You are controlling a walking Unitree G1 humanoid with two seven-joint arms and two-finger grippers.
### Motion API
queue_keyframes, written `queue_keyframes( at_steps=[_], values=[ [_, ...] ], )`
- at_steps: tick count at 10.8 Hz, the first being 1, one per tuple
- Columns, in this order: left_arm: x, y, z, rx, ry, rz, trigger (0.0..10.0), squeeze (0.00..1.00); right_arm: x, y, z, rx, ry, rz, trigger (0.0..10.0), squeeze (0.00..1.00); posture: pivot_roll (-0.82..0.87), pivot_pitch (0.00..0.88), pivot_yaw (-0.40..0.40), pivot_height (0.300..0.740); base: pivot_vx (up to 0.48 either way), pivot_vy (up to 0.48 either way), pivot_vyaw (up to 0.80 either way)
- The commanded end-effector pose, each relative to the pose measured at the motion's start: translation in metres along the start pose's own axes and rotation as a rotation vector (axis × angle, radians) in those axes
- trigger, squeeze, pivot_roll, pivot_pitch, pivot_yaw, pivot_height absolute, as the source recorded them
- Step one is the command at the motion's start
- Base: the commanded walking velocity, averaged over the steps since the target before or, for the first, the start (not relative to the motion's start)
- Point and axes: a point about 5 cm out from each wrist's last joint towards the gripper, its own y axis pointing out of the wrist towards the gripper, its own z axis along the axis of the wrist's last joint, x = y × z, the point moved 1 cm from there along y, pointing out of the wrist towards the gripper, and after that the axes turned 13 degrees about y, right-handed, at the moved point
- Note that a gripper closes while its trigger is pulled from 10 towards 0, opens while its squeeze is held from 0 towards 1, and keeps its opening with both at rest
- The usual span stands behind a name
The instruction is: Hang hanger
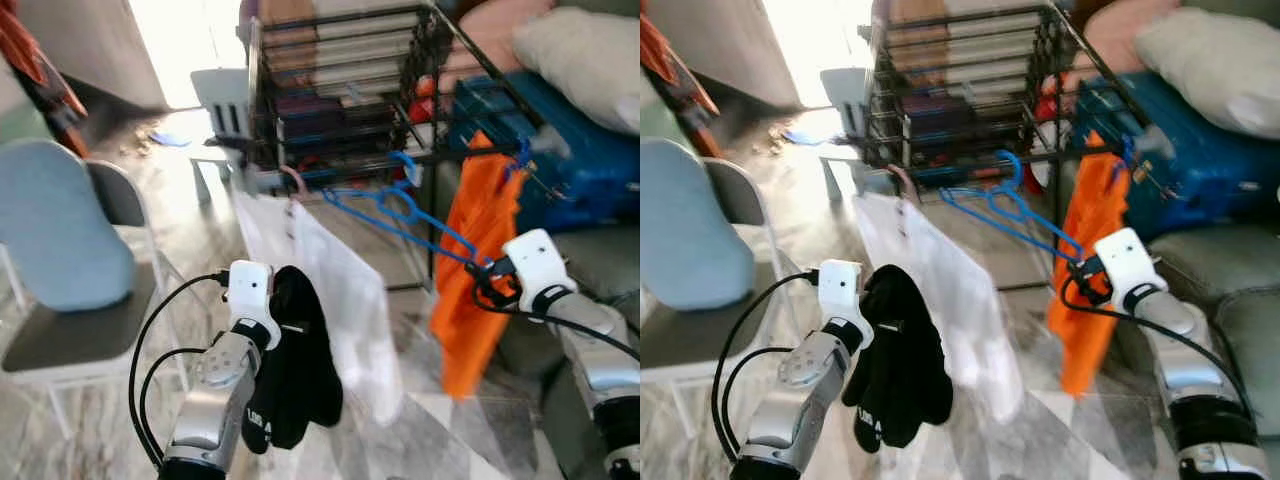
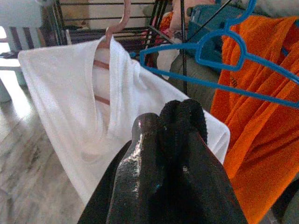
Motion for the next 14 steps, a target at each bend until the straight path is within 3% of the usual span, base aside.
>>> queue_keyframes(
  at_steps=[1,3,14],
  values=[
    [-0.0124,-0.0011,0.0068,0.034,0.005,0.04,10.0,0.0,-0.0091,0.002,0.008,0.04,0.005,0.015,10.0,0.0,-0.19,0.0,0.066,0.74,0.0,0.0,0.0],
    [-0.013,-0.0017,0.0071,0.043,-0.006,0.031,10.0,0.0,-0.0177,0.0012,0.0057,0.043,0.008,0.05,10.0,0.0,-0.19,0.0,0.064,0.74,0.0,0.0,0.0],
    [-0.0039,-0.0008,0.008,0.055,-0.026,0.003,10.0,0.0,-0.0133,0.0007,0.0078,0.034,-0.039,0.063,10.0,0.0,-0.2,0.0,0.055,0.74,0.358,0.0,0.0]
  ],
)
